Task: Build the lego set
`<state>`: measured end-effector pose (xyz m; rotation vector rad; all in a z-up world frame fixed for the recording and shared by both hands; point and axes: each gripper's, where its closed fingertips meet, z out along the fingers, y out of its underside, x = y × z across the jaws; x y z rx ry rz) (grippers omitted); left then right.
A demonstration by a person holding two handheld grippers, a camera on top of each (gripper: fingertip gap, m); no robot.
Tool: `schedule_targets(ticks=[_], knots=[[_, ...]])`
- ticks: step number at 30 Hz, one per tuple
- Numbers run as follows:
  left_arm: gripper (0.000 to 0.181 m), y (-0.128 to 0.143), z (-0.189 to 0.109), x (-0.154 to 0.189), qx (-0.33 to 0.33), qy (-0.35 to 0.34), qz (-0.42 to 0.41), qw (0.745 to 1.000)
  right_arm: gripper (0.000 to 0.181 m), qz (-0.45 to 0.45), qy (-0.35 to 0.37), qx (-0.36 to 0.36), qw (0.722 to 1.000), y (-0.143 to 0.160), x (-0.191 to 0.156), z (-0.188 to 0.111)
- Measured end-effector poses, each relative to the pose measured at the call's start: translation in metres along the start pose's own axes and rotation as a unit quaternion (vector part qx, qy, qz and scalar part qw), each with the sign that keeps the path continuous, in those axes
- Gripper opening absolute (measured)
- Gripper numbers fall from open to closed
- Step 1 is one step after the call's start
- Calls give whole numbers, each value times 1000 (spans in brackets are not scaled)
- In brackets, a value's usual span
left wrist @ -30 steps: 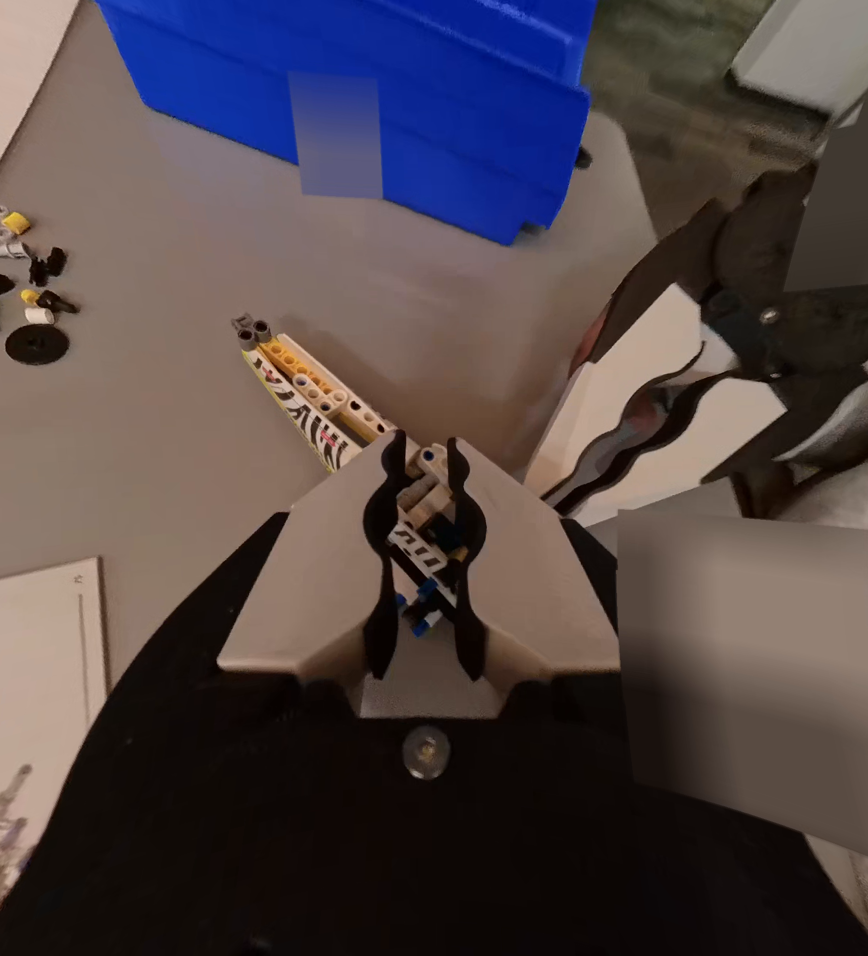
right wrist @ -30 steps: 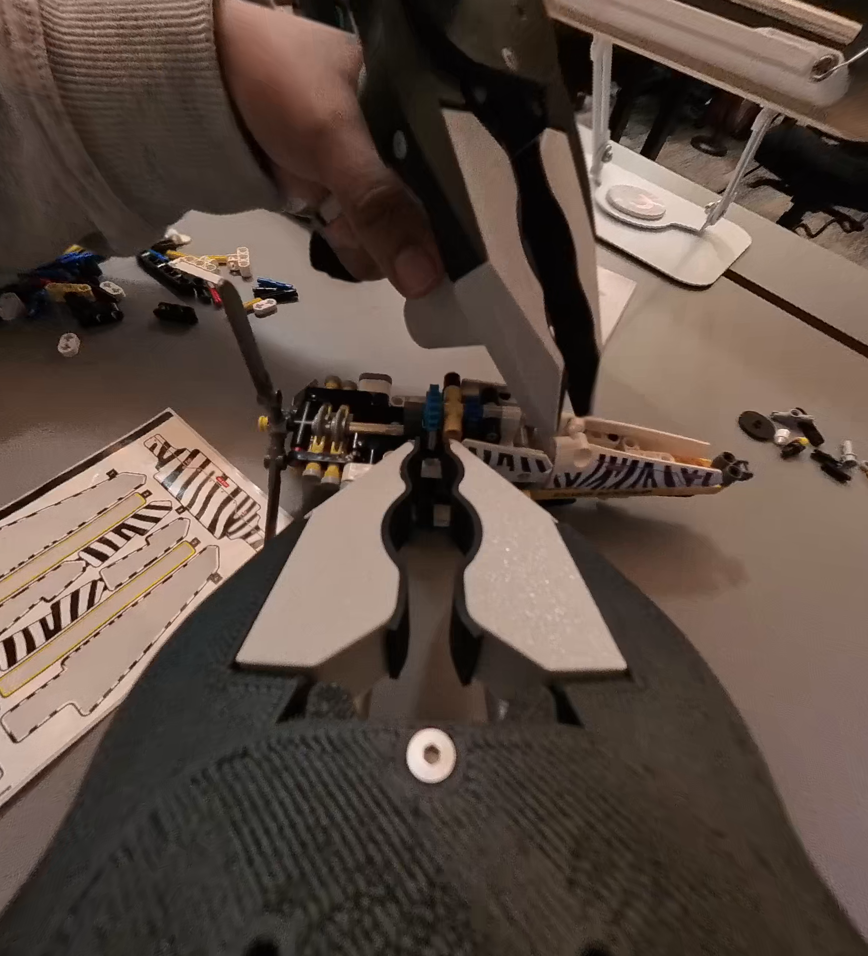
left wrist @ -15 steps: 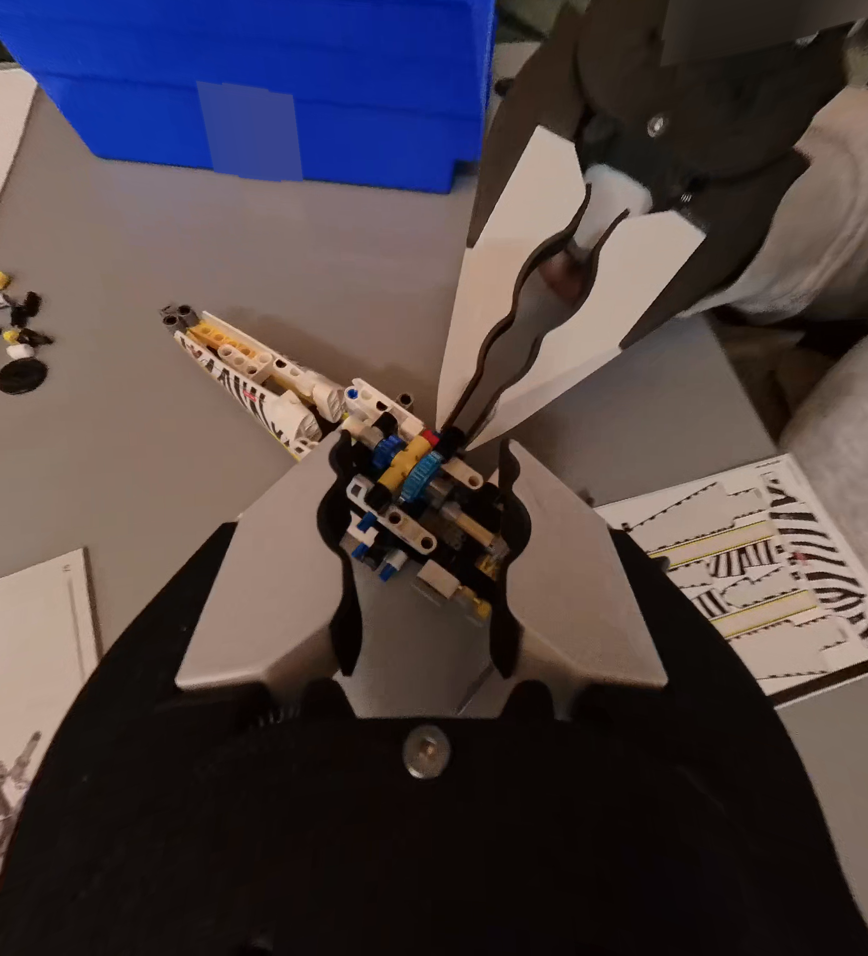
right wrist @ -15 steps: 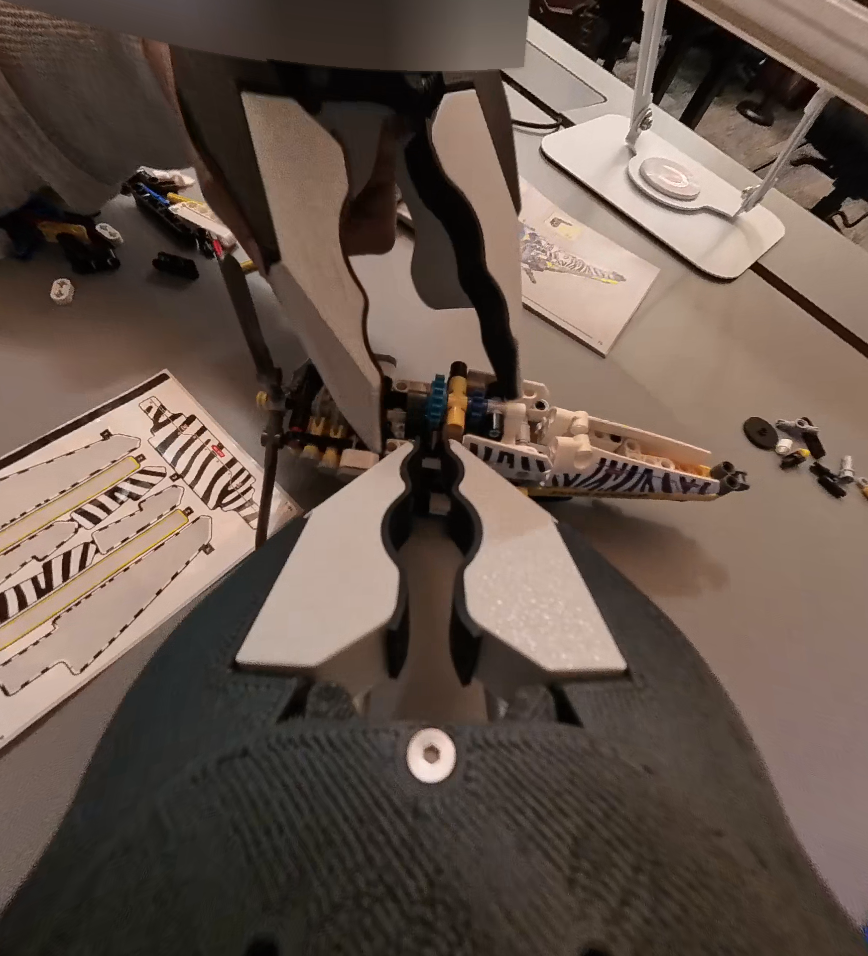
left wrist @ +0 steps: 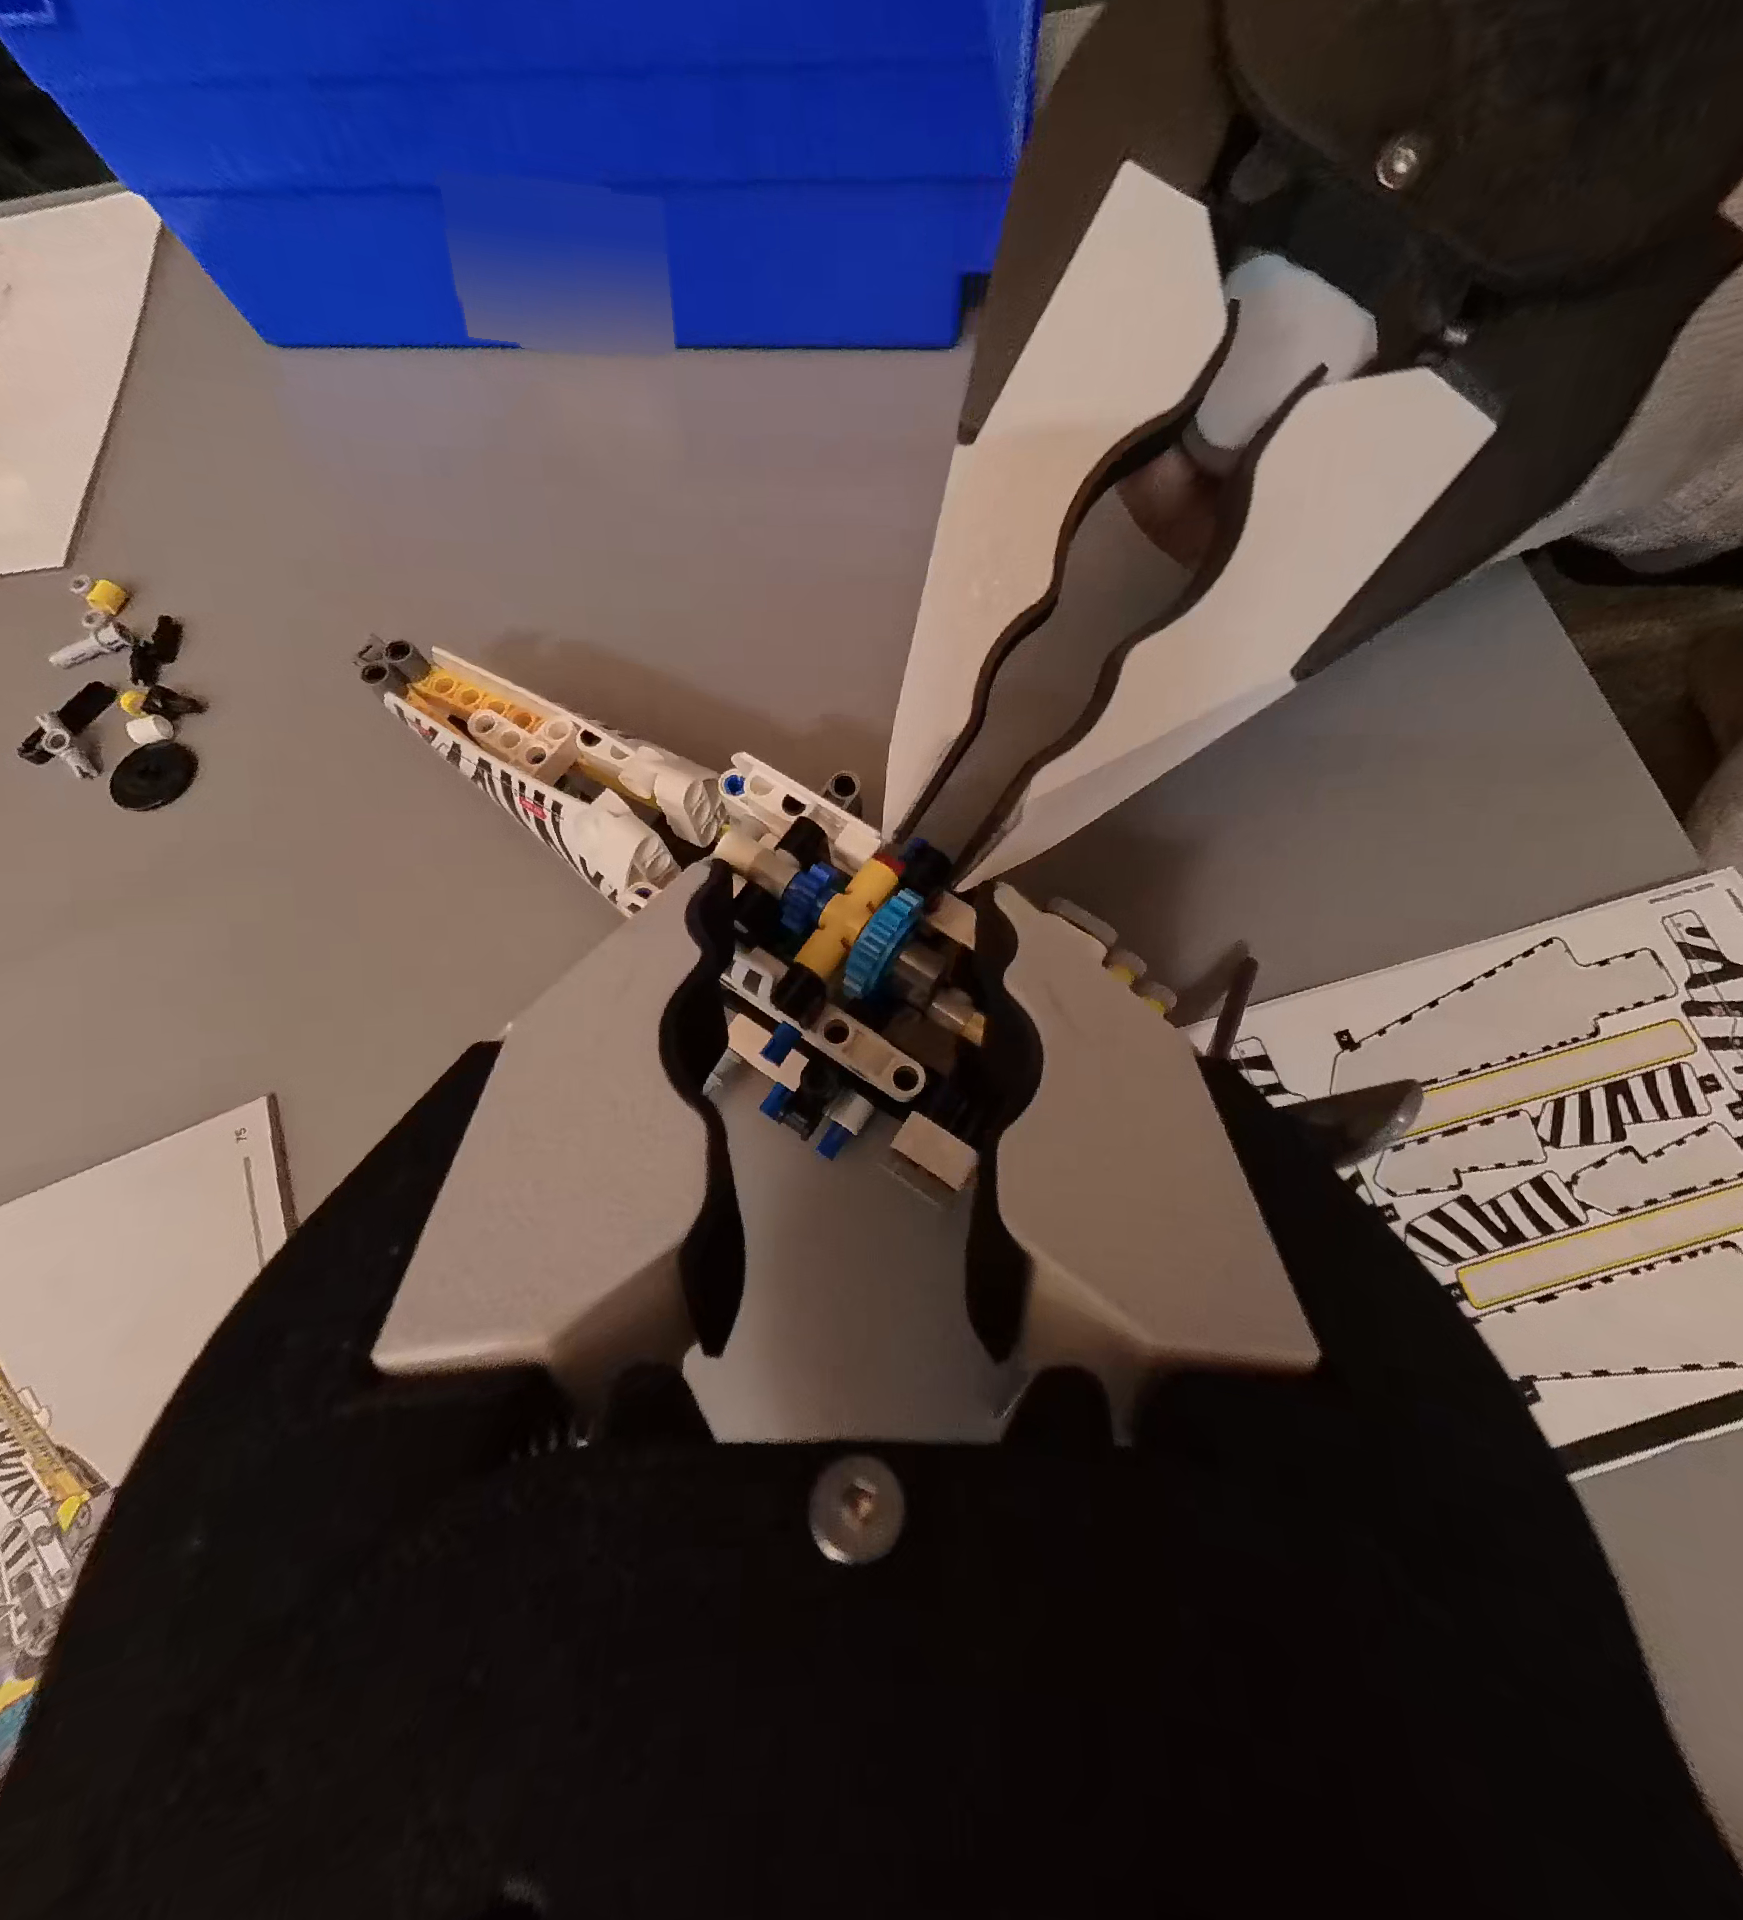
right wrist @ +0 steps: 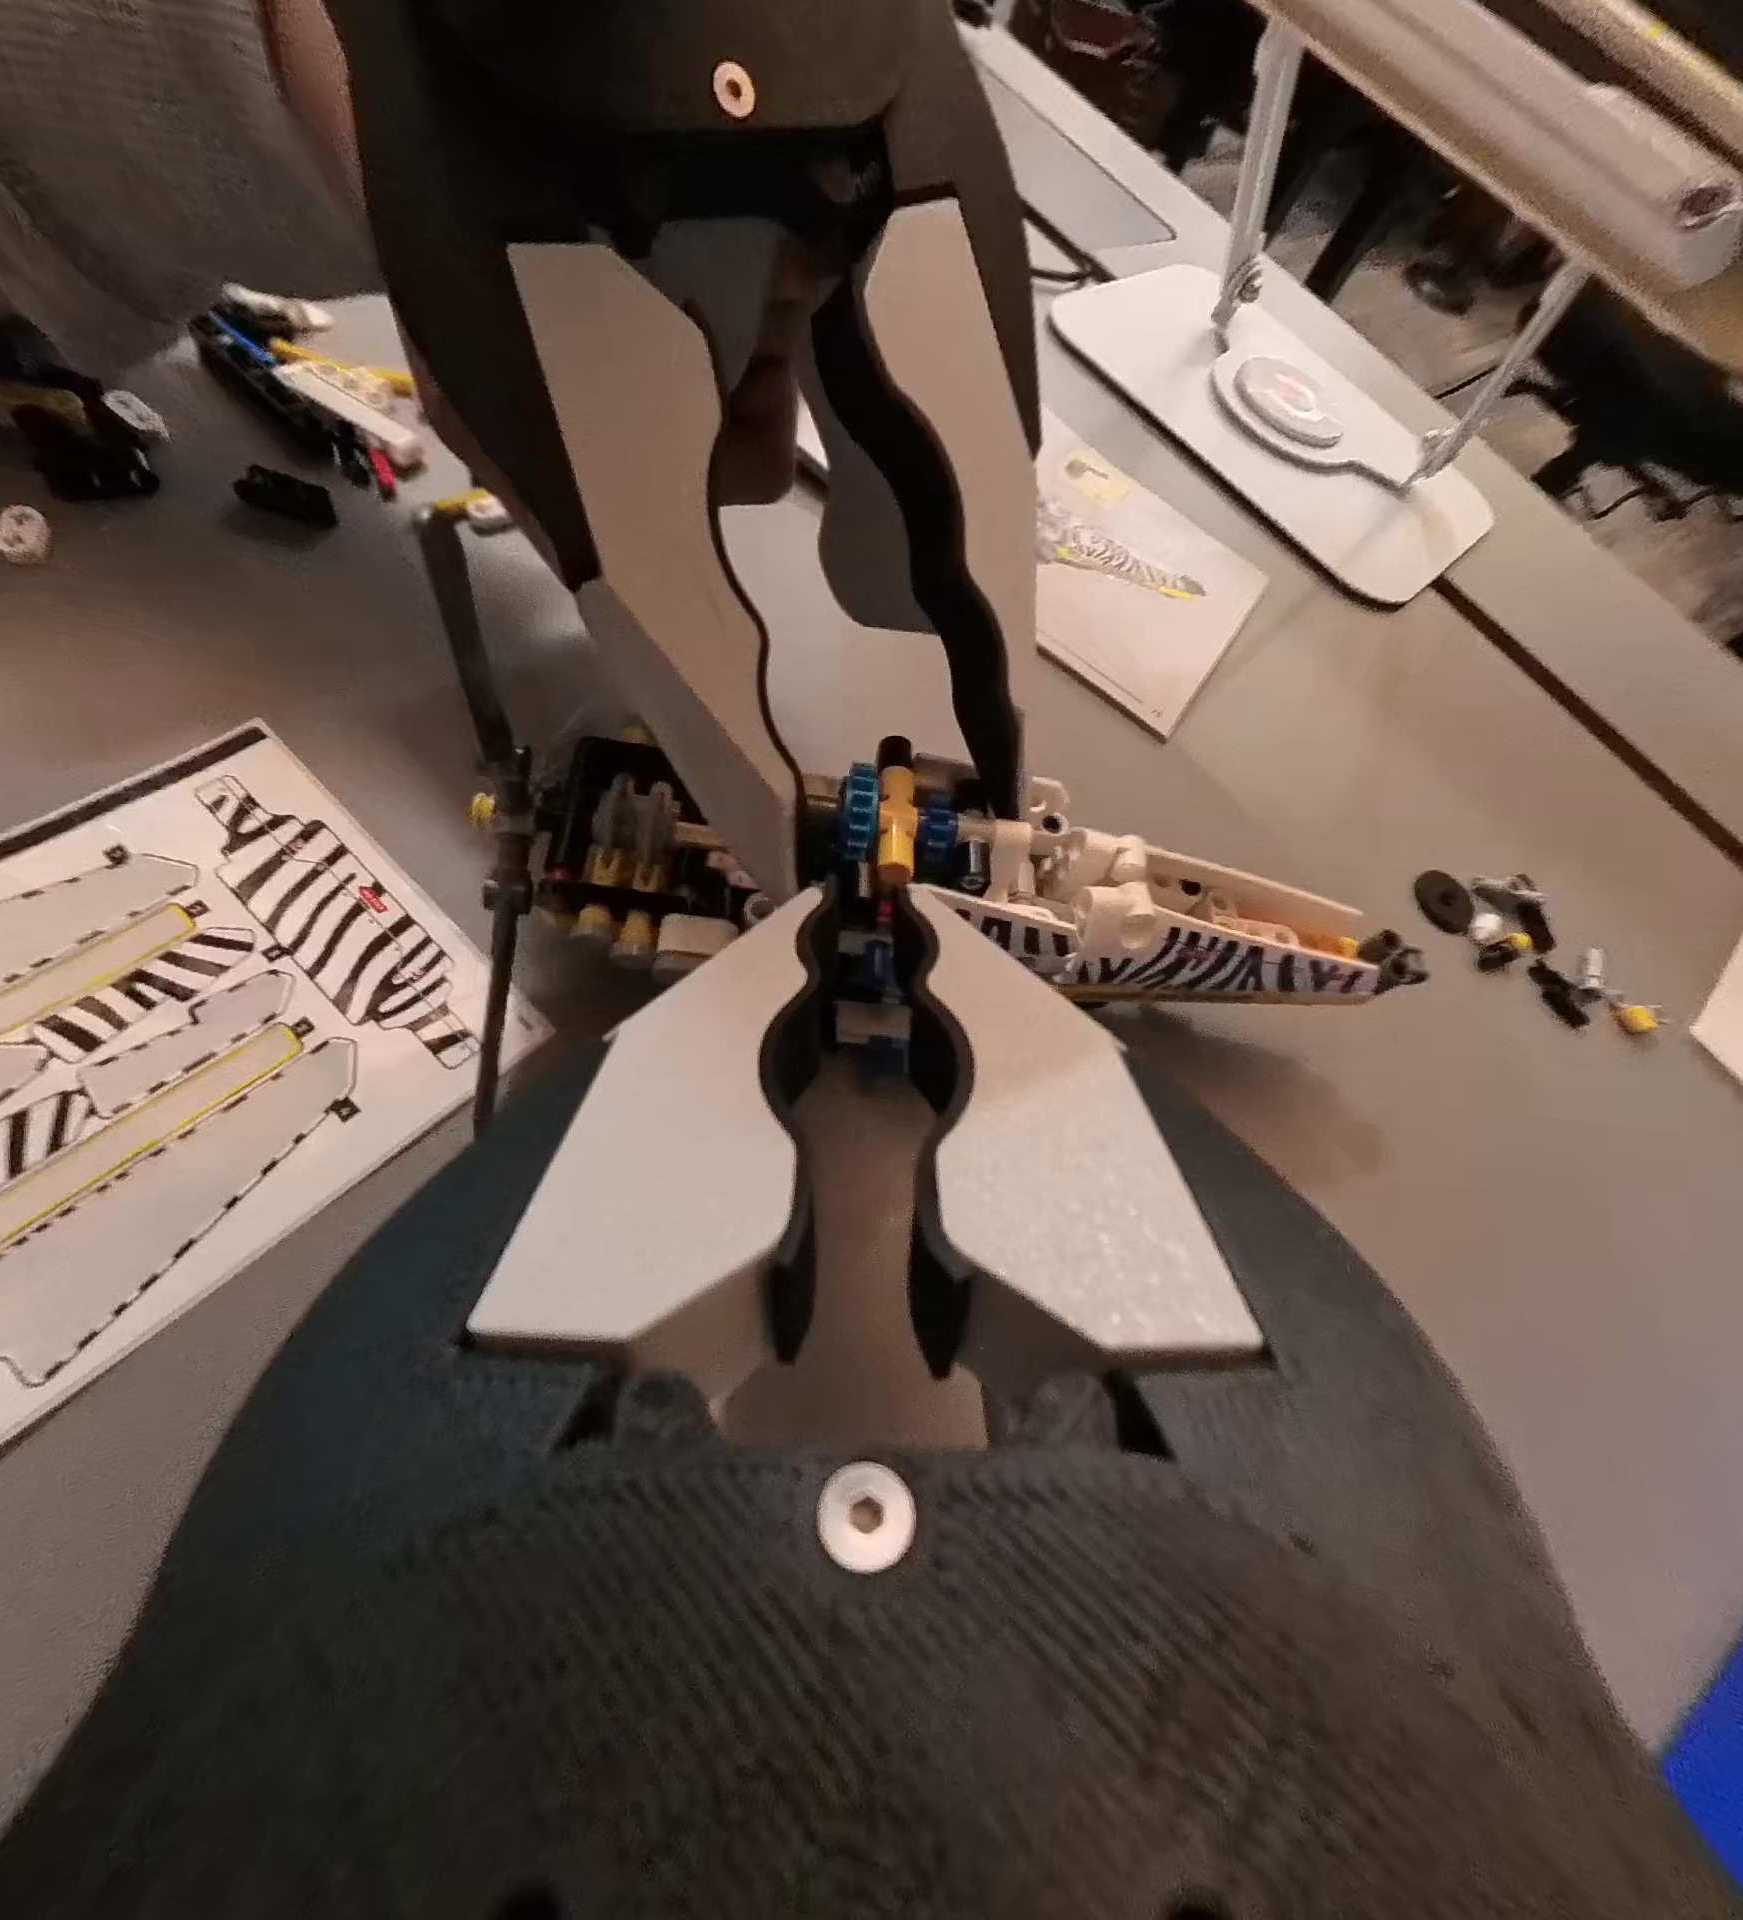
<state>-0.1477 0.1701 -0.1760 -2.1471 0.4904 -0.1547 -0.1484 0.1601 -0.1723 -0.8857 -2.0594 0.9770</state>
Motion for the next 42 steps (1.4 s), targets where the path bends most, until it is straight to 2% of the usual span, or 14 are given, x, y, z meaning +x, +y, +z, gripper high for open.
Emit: schedule_targets(ticks=[2,6,12,18,26,42], knots=[[44,0,0,0,0,0,0,1000,12,-25,33,2,999,0,4,-1],[44,0,0,0,0,0,0,1000,35,-44,83,11,996,-1,15,-3],[44,0,0,-1,1,-1,1,1000,70,46,71,30,996,5,32,-3],[43,0,0,0,4,3,-2,1000,59,105,-15,47,993,7,24,3],[43,0,0,0,6,5,-2,1000,52,120,-55,59,989,7,19,5],[43,0,0,0,7,2,-3,1000,51,121,-62,58,989,8,19,4]])
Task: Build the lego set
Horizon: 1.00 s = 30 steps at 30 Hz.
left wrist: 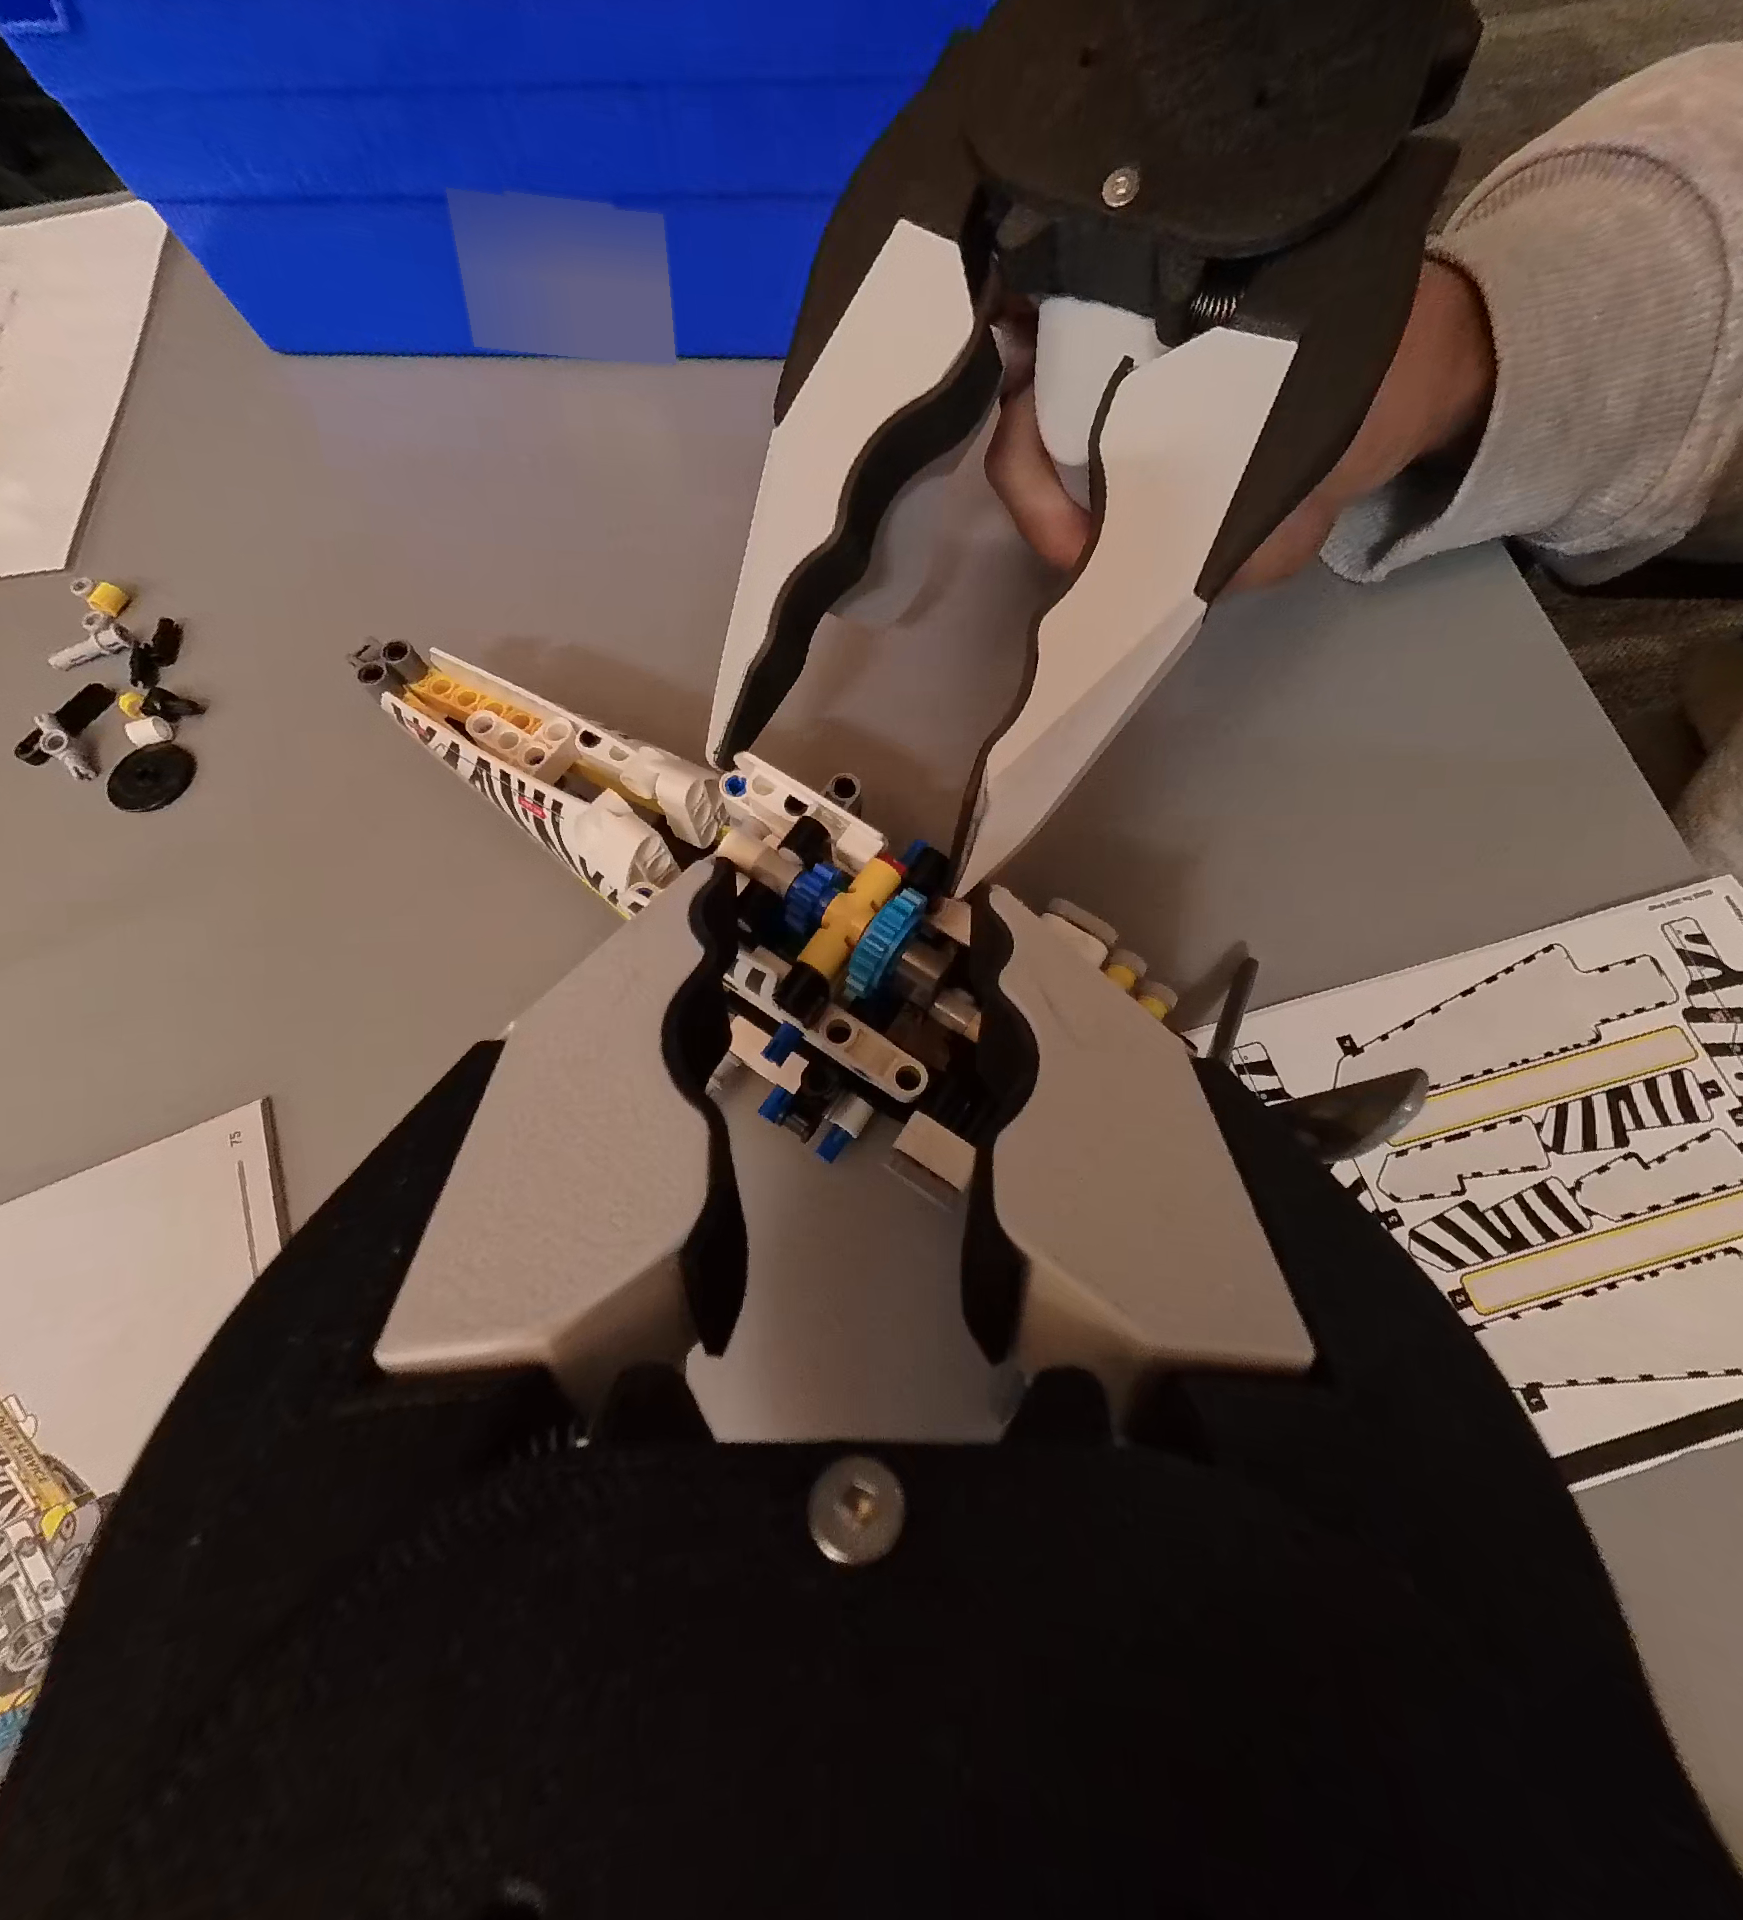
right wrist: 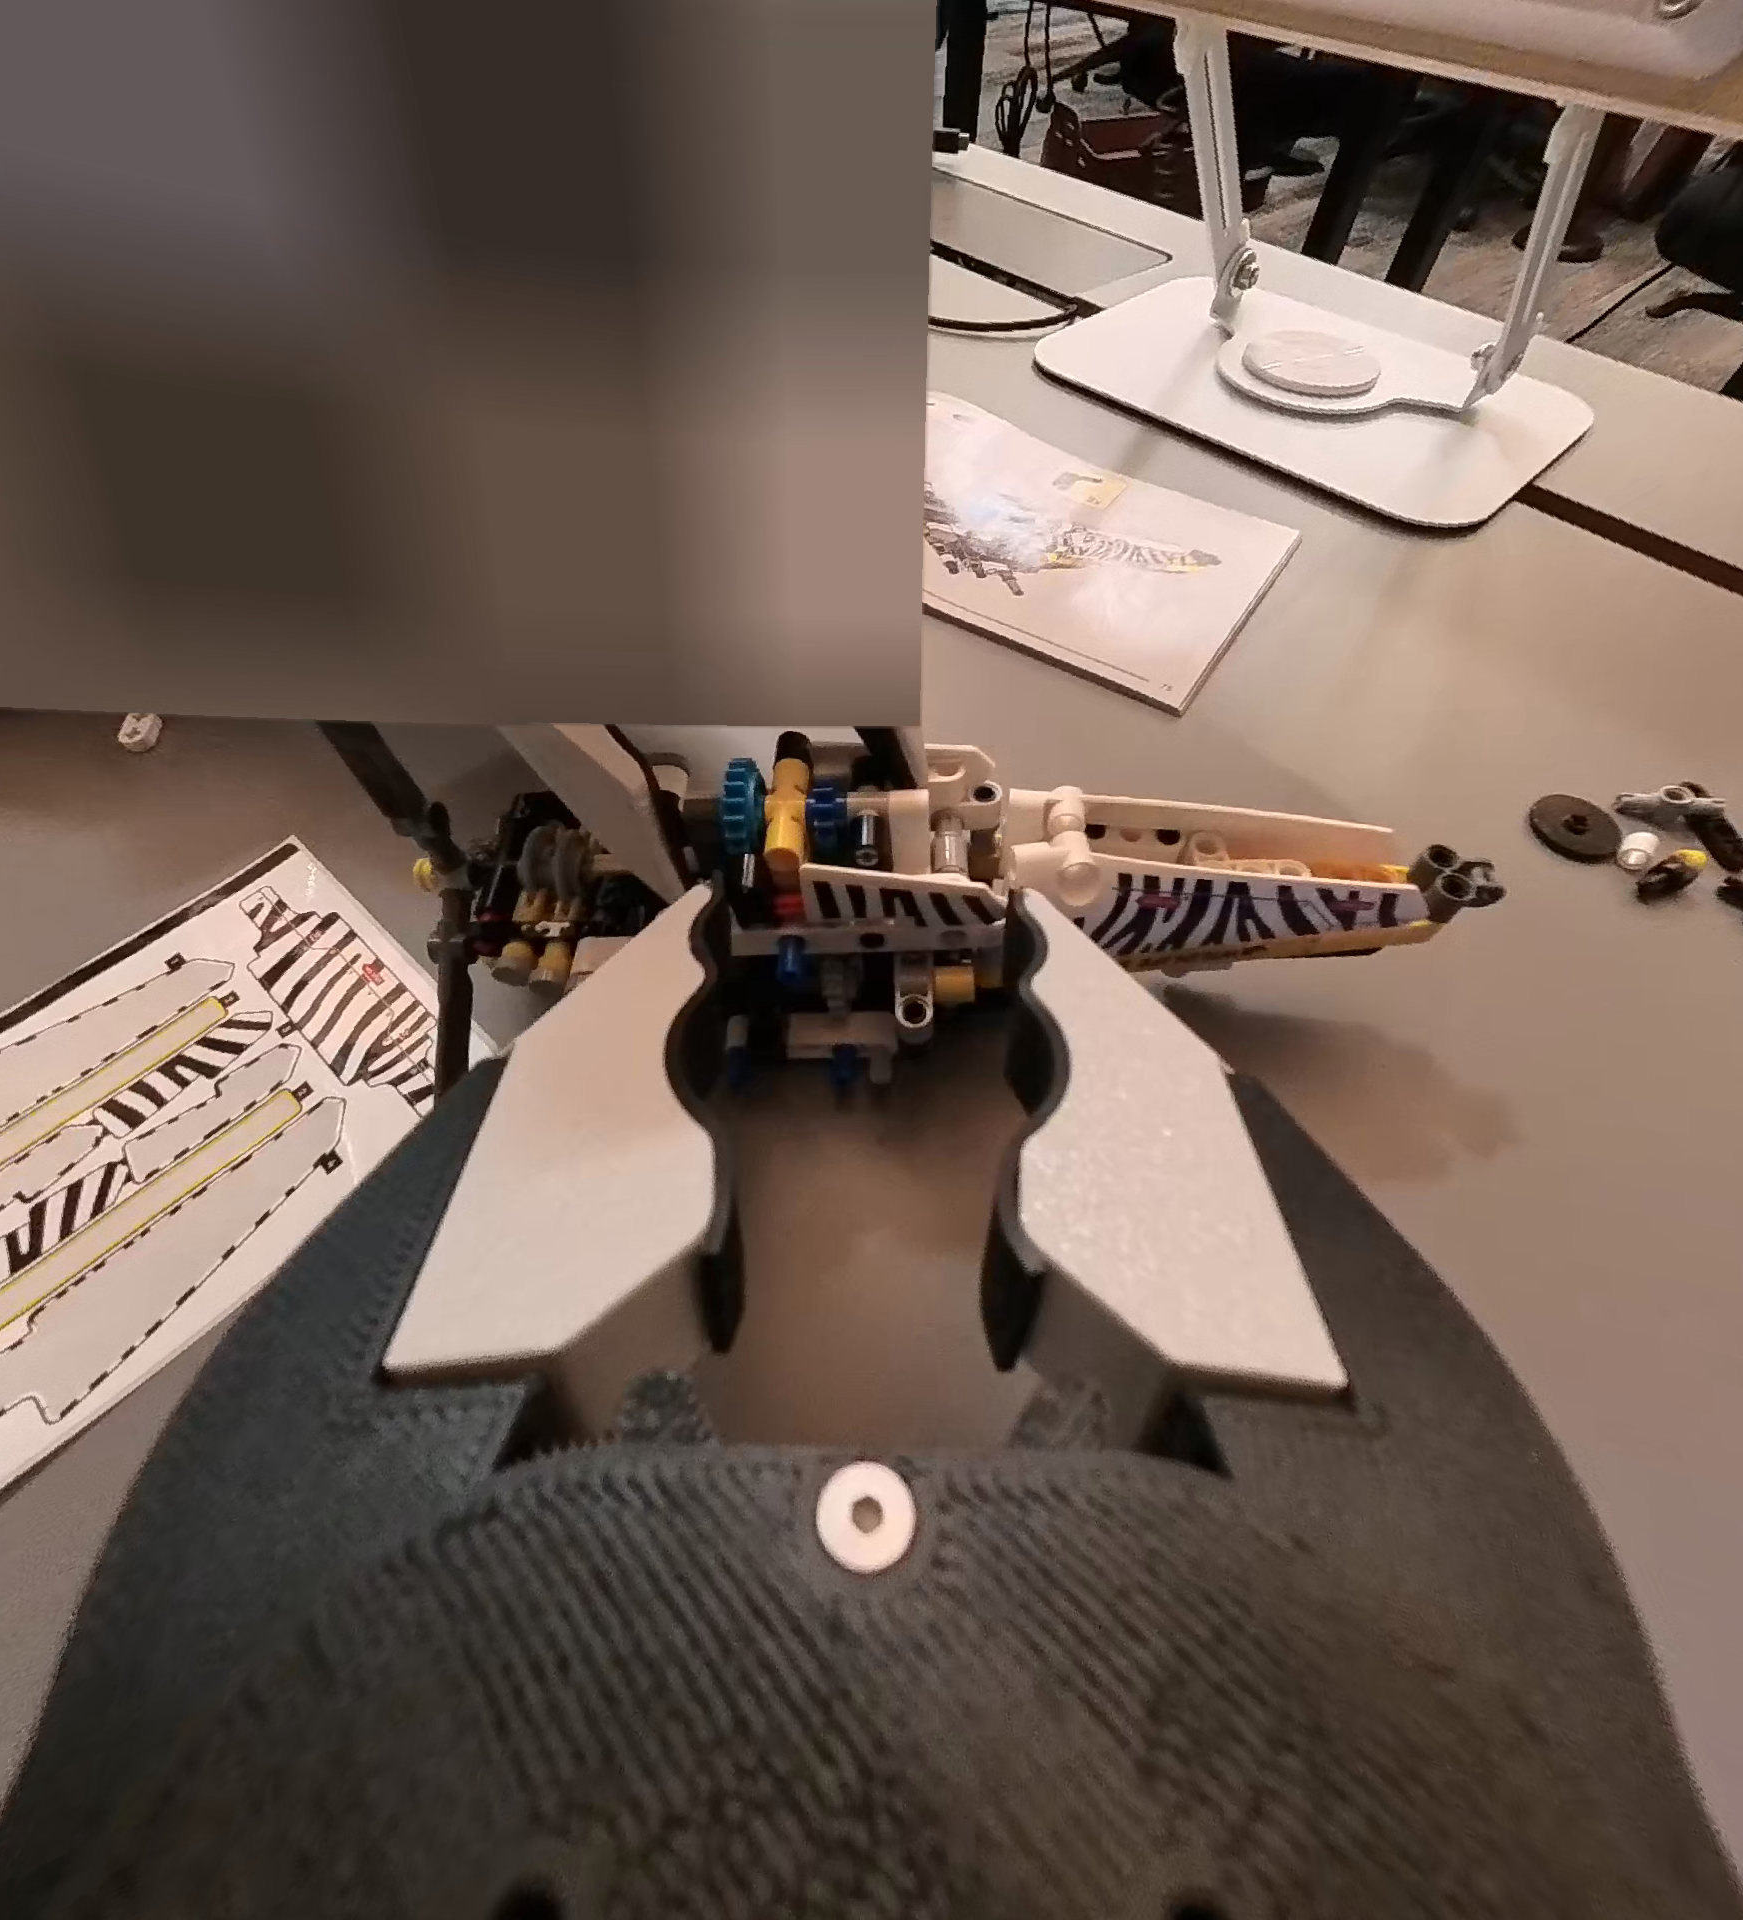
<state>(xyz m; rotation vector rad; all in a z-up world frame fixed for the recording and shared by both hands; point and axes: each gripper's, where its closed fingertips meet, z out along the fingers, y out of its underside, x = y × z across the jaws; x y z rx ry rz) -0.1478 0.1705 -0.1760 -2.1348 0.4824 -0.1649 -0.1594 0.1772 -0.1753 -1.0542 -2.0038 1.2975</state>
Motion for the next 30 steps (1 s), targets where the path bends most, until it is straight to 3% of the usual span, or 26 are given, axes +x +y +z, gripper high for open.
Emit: schedule_targets(ticks=[30], knots=[[43,-1,0,0,0,1,-3,1000,54,-25,36,25,999,-6,2,-13]])
